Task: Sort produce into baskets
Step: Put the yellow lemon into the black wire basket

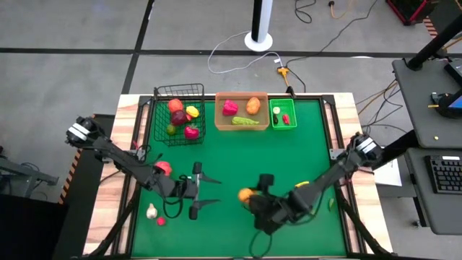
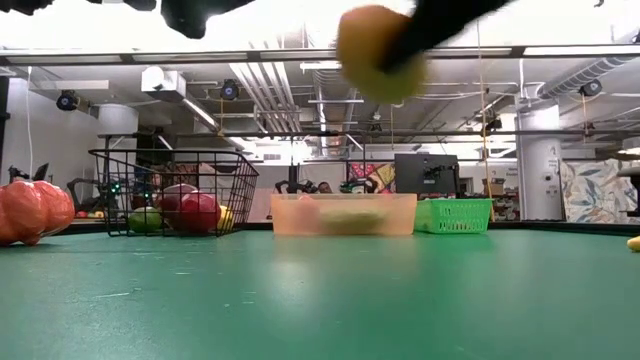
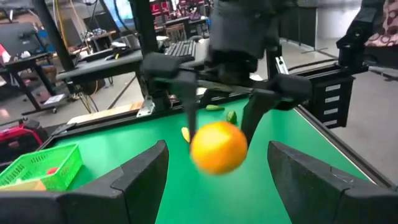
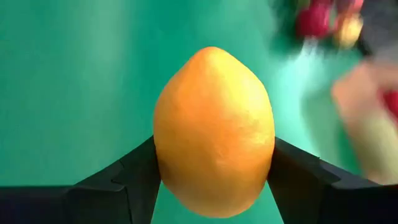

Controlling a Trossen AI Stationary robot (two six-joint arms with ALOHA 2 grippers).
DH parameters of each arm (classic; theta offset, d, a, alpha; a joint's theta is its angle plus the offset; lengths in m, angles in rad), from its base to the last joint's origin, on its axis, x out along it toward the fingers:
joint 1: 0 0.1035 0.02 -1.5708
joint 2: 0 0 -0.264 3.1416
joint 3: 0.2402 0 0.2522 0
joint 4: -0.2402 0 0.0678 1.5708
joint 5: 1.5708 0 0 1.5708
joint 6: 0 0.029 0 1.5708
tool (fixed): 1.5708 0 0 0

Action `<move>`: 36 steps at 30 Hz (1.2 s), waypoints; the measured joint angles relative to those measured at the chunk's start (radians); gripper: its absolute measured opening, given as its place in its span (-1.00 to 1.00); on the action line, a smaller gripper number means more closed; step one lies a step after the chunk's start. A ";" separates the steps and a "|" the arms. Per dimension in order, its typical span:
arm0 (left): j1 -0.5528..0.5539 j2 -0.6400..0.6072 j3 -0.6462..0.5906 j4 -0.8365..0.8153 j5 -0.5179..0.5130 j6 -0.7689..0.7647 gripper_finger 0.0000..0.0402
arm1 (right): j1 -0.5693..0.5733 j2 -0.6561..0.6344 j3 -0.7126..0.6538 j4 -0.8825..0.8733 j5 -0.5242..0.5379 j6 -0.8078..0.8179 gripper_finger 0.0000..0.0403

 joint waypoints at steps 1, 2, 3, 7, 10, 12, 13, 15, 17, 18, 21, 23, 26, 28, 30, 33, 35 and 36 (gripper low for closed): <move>0.000 0.015 0.012 0.000 0.000 0.010 0.27 | -0.021 0.000 0.000 0.065 0.002 -0.060 0.18; 0.000 0.029 0.025 -0.001 0.000 0.020 0.27 | -0.040 0.000 -0.001 0.133 -0.004 -0.117 0.17; 0.000 0.043 0.039 -0.001 0.000 0.031 0.27 | -0.060 0.002 -0.001 0.184 -0.022 -0.164 0.16; -0.002 0.072 0.081 -0.029 0.000 0.064 0.27 | -0.122 0.008 -0.002 0.296 -0.125 -0.251 0.16; -0.002 0.074 0.085 -0.062 -0.022 0.043 0.27 | -0.140 0.009 -0.003 0.322 -0.181 -0.289 0.18; -0.002 0.074 0.080 -0.058 -0.042 0.026 0.27 | -0.139 0.009 -0.003 0.351 -0.190 -0.324 0.18; -0.002 0.074 0.078 -0.059 -0.053 0.022 0.27 | -0.138 0.009 -0.003 0.367 -0.191 -0.342 0.18; -0.002 0.074 0.077 -0.058 -0.054 0.017 0.27 | -0.137 0.009 -0.004 0.388 -0.191 -0.369 0.17; -0.004 0.074 0.077 -0.056 -0.054 0.016 0.24 | -0.138 0.009 -0.004 0.412 -0.193 -0.391 0.17; -0.003 0.074 0.077 -0.056 -0.054 0.010 0.21 | -0.138 0.009 -0.004 0.416 -0.192 -0.398 0.17; -0.003 0.074 0.077 -0.057 -0.055 -0.005 0.05 | -0.141 0.009 -0.004 0.435 -0.190 -0.418 0.19; -0.004 0.074 0.077 -0.055 -0.056 -0.011 -0.09 | -0.142 0.009 -0.004 0.435 -0.190 -0.421 0.19; -0.005 0.074 0.077 -0.058 -0.062 -0.018 -0.30 | -0.144 0.009 -0.004 0.435 -0.190 -0.427 0.19; -0.005 0.074 0.077 -0.058 -0.062 -0.025 -0.30 | -0.144 0.009 -0.004 0.436 -0.191 -0.428 0.20; -0.005 0.074 0.077 -0.058 -0.062 -0.031 -0.30 | -0.144 0.009 -0.004 0.436 -0.193 -0.428 0.24; -0.005 0.074 0.077 -0.058 -0.067 -0.046 -0.30 | -0.144 0.009 -0.004 0.439 -0.194 -0.429 0.33; -0.005 0.073 0.077 -0.060 -0.088 -0.056 -0.30 | -0.146 0.008 -0.004 0.442 -0.192 -0.431 0.41; -0.005 0.073 0.077 -0.063 -0.103 -0.061 -0.30 | -0.148 0.004 -0.004 0.442 -0.191 -0.431 0.45</move>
